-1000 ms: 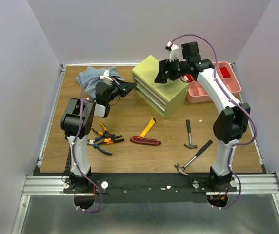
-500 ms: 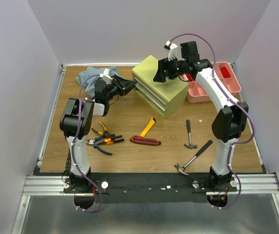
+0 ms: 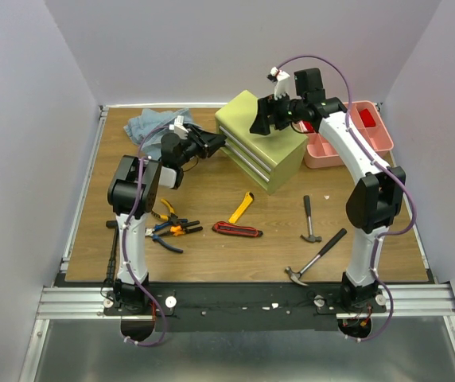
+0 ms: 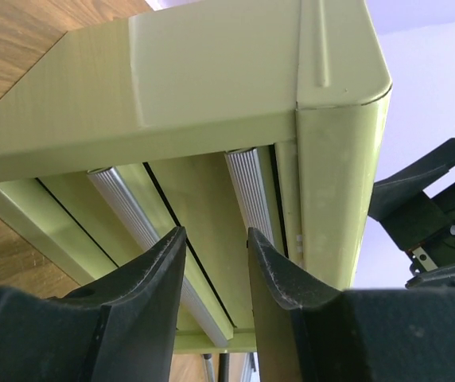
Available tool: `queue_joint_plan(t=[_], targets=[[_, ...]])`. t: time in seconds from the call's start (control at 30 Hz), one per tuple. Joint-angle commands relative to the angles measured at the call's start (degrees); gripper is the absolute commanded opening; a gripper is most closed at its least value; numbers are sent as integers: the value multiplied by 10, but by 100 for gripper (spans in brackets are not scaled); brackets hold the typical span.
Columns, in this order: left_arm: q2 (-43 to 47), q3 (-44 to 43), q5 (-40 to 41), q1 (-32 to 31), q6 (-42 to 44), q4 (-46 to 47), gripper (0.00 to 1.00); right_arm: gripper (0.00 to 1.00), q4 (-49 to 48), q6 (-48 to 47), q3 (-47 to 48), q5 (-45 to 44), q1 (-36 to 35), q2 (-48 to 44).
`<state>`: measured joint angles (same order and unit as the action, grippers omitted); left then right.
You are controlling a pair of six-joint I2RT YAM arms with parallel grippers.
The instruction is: Sort the tools into containers
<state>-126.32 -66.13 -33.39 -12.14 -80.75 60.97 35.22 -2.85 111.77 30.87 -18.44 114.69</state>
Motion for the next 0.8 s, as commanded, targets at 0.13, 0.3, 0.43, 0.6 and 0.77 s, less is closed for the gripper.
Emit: queue_joint_plan(t=[0.13, 0.3, 0.43, 0.6, 0.77], targets=[[-14, -16, 8, -4, -29, 56, 44, 91, 82, 1, -37, -57, 2, 37], [-7, -16, 8, -5, -34, 69, 44, 91, 82, 0, -37, -59, 2, 40], [-18, -38, 12, -8, -35, 45, 44, 91, 83, -1, -37, -63, 2, 43], [-46, -62, 14, -13, -34, 34, 43, 91, 85, -6, -44, -66, 2, 37], [-81, -90, 14, -18, -45, 70, 42, 91, 87, -15, -66, -71, 2, 26]])
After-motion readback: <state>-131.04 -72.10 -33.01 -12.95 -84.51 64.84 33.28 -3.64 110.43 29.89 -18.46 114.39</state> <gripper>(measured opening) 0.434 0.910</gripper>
